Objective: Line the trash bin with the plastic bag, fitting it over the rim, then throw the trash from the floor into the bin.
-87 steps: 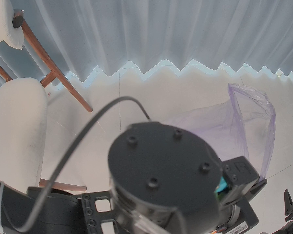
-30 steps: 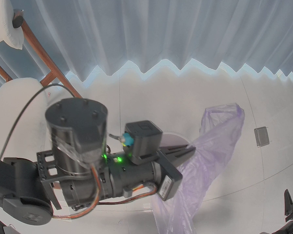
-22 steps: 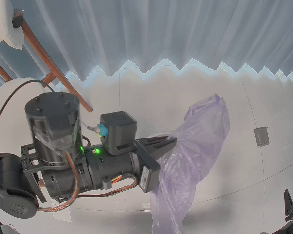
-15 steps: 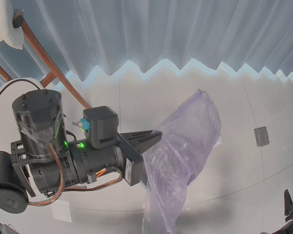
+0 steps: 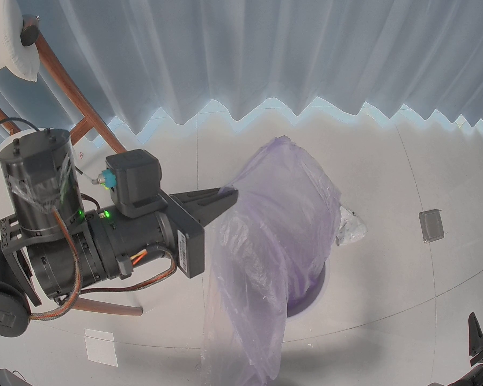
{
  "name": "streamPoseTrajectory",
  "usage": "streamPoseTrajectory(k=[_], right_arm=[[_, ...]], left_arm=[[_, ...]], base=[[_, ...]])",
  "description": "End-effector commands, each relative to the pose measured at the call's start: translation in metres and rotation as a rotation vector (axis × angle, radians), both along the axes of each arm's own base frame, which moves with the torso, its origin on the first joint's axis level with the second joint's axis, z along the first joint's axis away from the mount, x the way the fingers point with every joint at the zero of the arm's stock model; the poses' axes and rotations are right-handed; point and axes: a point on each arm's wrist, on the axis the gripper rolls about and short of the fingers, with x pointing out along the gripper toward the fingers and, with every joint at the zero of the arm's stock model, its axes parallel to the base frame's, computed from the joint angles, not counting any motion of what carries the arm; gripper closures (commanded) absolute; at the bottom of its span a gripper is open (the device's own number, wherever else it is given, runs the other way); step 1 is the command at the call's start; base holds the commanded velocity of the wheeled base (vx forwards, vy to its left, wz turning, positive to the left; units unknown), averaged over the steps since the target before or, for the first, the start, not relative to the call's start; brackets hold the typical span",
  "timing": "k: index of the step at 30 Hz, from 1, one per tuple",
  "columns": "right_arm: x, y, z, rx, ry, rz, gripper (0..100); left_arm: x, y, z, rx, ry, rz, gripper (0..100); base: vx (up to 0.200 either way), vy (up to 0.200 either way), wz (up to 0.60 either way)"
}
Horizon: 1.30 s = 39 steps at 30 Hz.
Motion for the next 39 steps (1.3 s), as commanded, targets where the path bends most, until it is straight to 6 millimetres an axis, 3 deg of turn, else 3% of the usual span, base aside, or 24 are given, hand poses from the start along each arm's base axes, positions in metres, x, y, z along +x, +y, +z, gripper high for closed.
streamPoseTrajectory(k=[1, 19, 39], right_arm=[[0.0, 0.0, -0.005, 0.0, 0.001, 0.0, 0], [0.0, 0.0, -0.005, 0.0, 0.001, 0.0, 0], [0.0, 0.0, -0.005, 0.001, 0.0, 0.0, 0]], left_arm=[[0.003, 0.007, 0.005, -0.011, -0.013, 0.027, 100], [0.005, 0.007, 0.002, 0.038, -0.036, 0.028, 100], [0.042, -0.027, -0.031, 0.132, 0.031, 0.017, 100]], base=[[0.0, 0.0, 0.0], [0.0, 0.0, 0.0], [0.0, 0.0, 0.0]])
